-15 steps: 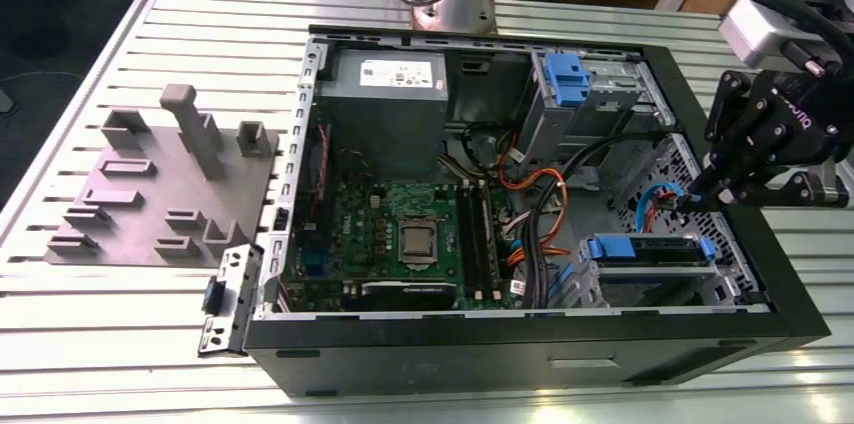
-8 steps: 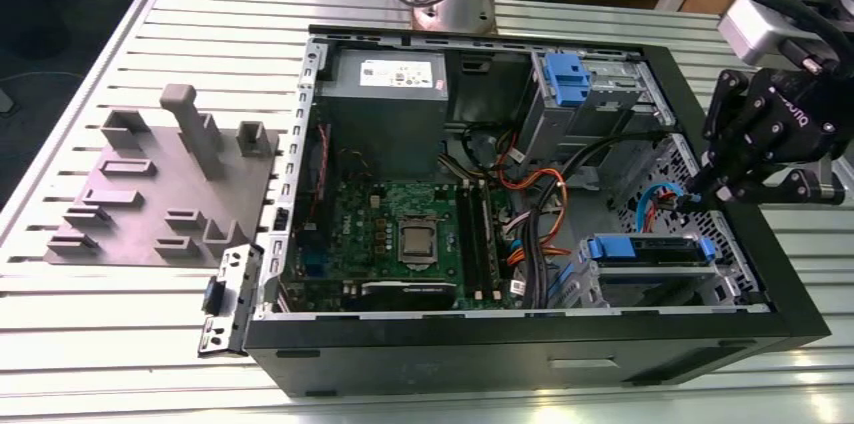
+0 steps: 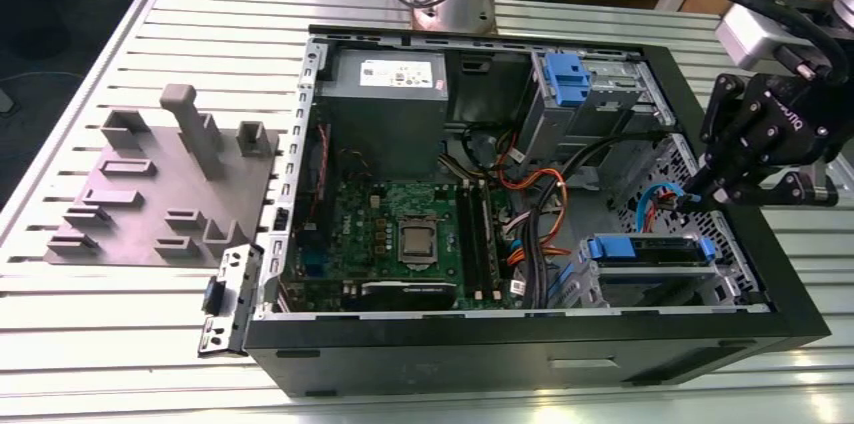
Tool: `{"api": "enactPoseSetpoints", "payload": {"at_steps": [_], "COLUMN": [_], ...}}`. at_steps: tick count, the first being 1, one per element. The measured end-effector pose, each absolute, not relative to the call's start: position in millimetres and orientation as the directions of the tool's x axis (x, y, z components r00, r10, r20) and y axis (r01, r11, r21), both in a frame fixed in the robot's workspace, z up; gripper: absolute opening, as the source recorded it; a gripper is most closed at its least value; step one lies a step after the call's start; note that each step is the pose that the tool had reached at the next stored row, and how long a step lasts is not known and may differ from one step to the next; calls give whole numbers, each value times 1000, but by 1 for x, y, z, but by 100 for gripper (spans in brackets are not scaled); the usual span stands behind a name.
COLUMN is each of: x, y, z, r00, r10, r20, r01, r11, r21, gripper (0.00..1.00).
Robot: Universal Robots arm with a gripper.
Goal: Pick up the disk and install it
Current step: 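Insert the first disk wire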
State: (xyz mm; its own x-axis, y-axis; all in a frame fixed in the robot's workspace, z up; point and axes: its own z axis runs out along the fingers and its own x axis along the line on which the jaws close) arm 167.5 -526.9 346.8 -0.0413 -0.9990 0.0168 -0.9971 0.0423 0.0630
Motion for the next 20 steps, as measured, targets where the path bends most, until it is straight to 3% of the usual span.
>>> {"api": "enactPoseSetpoints", "payload": {"at_steps": [3,5,20], "x": [168,168,166], "y": [-527,-527,-527], "z": [346,345,345], "r00": [-41,-41,-41], "r10": [-999,-999,-999], "r20": [18,18,18], "r01": [-997,-997,-997], "r11": [42,42,42], "r21": [63,63,63], "gripper": [25,17,16]}}
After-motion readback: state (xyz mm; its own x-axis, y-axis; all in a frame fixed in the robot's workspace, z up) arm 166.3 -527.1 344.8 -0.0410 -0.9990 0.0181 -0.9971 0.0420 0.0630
